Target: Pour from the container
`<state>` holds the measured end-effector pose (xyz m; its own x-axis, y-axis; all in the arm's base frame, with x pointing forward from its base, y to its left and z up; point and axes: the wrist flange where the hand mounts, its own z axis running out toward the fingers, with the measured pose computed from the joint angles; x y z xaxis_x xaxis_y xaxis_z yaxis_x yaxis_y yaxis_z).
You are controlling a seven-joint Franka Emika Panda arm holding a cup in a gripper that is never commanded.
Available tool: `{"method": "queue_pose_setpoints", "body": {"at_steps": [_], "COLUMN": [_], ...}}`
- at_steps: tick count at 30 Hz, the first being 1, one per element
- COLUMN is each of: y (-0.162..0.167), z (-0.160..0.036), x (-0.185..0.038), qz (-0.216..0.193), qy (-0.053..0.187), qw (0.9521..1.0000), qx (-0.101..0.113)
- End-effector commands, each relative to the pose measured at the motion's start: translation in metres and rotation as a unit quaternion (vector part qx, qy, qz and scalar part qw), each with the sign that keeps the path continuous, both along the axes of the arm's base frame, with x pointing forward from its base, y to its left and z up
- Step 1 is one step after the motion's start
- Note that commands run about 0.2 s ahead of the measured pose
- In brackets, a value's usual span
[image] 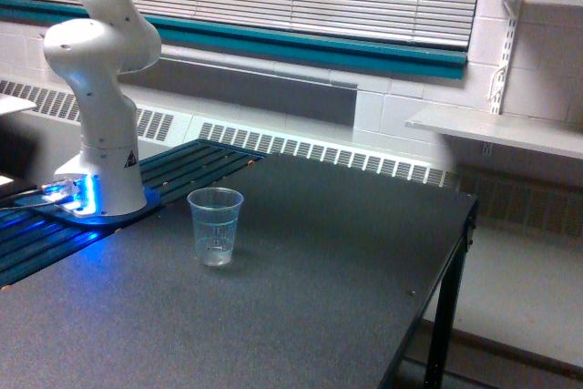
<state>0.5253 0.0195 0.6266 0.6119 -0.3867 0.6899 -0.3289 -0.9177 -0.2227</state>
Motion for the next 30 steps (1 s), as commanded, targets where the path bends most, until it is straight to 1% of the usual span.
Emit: {"method": "queue_pose_setpoints", "body": {"at_steps": [1,3,5,11,16,21,24,27,30], "y": [-0.012,-0.016,-0.018,-0.027,-0.028,-0.031,-0.031,-0.031,-0.030], "z": [0.000,-0.001,-0.003,-0.013,-0.022,-0.036,-0.044,-0.054,-0.065], "x": [-0.030,-0.040,-0.050,-0.080,-0.105,-0.130,-0.144,-0.159,-0.173], "qz": [0.001,-0.003,-0.009,-0.029,-0.046,-0.062,-0.075,-0.087,-0.098], "qy": [-0.009,-0.010,-0.010,-0.004,-0.002,0.011,0.015,0.021,0.031], "qw": [0.9997,0.9997,0.9997,0.9994,0.9989,0.9980,0.9971,0.9959,0.9945], "qx": [-0.022,-0.024,-0.019,-0.019,-0.007,-0.004,0.007,0.013,0.022]}}
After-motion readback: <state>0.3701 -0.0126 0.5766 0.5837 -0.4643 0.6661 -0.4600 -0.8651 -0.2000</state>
